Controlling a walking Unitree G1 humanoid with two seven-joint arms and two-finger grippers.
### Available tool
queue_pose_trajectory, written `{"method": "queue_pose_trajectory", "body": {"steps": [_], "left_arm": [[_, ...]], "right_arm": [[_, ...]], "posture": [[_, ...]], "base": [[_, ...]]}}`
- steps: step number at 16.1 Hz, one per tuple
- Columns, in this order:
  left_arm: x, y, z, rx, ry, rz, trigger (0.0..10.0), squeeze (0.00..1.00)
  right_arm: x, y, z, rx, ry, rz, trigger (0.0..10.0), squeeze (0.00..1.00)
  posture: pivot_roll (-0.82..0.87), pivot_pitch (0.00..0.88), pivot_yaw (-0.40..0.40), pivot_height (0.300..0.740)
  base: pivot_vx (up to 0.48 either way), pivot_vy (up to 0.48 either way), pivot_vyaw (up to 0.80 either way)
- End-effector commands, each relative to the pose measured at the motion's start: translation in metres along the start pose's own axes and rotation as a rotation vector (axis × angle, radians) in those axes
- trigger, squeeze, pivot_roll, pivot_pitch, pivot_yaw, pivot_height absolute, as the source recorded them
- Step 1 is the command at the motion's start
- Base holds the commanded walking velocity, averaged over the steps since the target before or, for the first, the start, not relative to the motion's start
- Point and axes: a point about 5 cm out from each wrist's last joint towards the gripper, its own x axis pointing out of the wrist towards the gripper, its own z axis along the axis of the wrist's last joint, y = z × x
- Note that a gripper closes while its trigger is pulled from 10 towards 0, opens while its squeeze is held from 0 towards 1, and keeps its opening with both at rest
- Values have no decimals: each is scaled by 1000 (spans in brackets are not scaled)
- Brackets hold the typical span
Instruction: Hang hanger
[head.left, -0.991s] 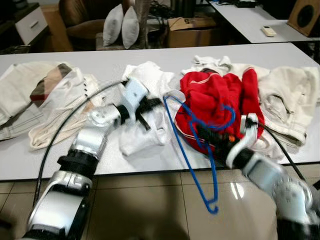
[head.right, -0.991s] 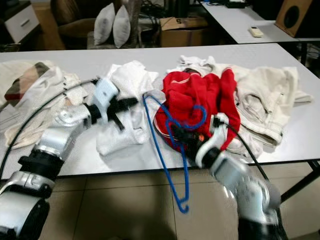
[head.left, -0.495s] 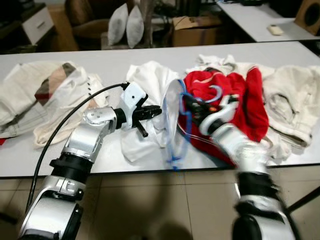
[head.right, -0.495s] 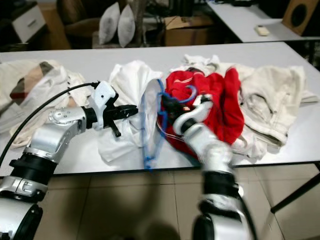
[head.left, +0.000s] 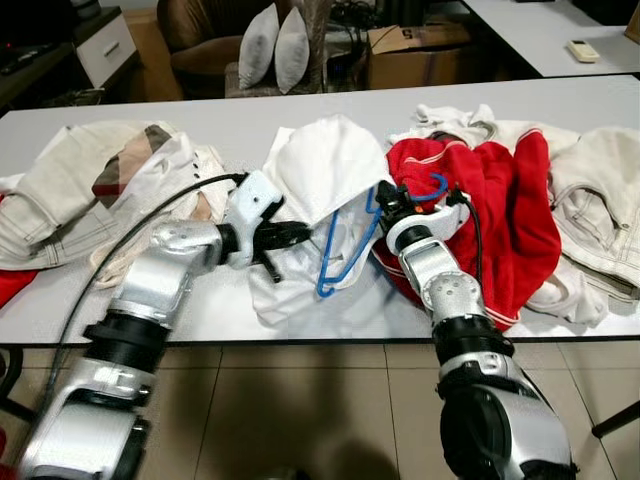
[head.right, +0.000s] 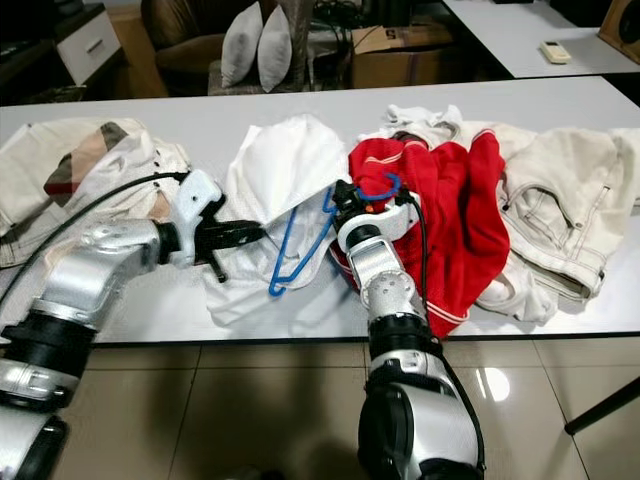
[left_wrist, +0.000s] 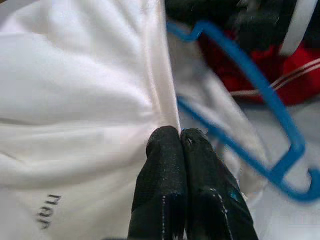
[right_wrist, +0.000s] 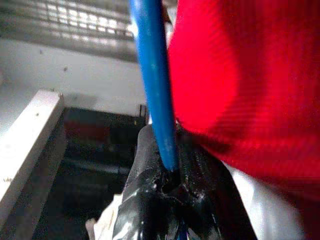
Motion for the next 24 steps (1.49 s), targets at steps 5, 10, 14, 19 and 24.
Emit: {"method": "queue_pose_trajectory", "body": {"steps": [5,10,14,19,24], "left_arm": [[15,-31,32,-192,-194,-233,0,0],[39,-40,55,-277,-295,-218,0,0],[32,-41,42,-157,-200,-161,0,0],[27,-49,39,-127,-196,-95,0,0],[18,-43,45,-147,-261,-17,4510,0]], "right_arm": [[15,29,-13,54,-66,14,10000,0],[13,36,-41,42,9,-8,10000,0],[-8,13,-49,79,135,-90,10000,0],[-43,13,-41,93,219,-37,10000,0],[-57,14,-27,142,209,39,10000,0]], "posture": [[49,0,132,740],[23,0,140,740],[19,0,149,740],[15,0,126,740],[1,0,102,740]], "base": [[0,0,0],[0,0,0],[0,0,0],[0,0,0],[0,0,0]]}}
